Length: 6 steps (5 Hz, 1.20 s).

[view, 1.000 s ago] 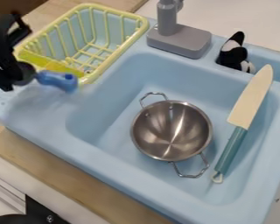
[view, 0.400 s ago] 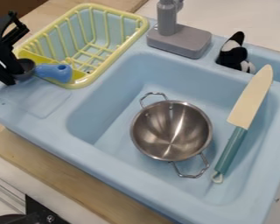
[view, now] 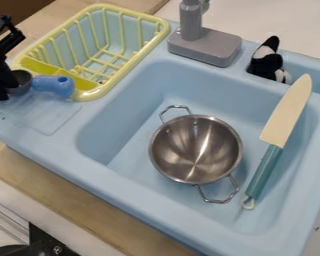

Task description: Put the blue spoon below the drying rack

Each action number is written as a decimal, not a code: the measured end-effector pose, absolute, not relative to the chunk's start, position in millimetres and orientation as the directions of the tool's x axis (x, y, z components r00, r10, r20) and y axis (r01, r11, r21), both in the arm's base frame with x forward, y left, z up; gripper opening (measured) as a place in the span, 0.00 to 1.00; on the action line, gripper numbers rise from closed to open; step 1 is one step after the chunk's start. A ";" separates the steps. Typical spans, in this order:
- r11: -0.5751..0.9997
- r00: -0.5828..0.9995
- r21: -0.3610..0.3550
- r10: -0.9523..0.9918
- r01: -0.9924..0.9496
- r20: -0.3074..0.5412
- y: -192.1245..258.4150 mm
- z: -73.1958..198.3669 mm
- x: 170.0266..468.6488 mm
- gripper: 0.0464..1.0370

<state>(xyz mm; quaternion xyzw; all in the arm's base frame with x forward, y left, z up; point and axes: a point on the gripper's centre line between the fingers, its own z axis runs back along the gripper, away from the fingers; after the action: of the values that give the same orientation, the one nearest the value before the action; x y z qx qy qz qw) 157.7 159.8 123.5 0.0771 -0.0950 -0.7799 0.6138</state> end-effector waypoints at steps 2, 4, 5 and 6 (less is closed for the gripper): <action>-0.289 -0.298 0.236 -0.955 0.928 0.005 164.2 132.2 148.4 0.06; -0.267 -0.276 0.240 -0.961 0.933 0.007 170.8 132.5 156.2 0.49; -0.247 -0.256 0.227 -0.967 0.942 0.011 173.3 130.0 155.3 0.79; -0.237 -0.245 0.246 -0.969 0.940 0.006 172.0 133.8 157.4 0.97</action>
<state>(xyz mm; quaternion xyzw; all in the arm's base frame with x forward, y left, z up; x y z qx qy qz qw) 157.4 172.0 133.8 0.0738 -0.0994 -0.7828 0.6098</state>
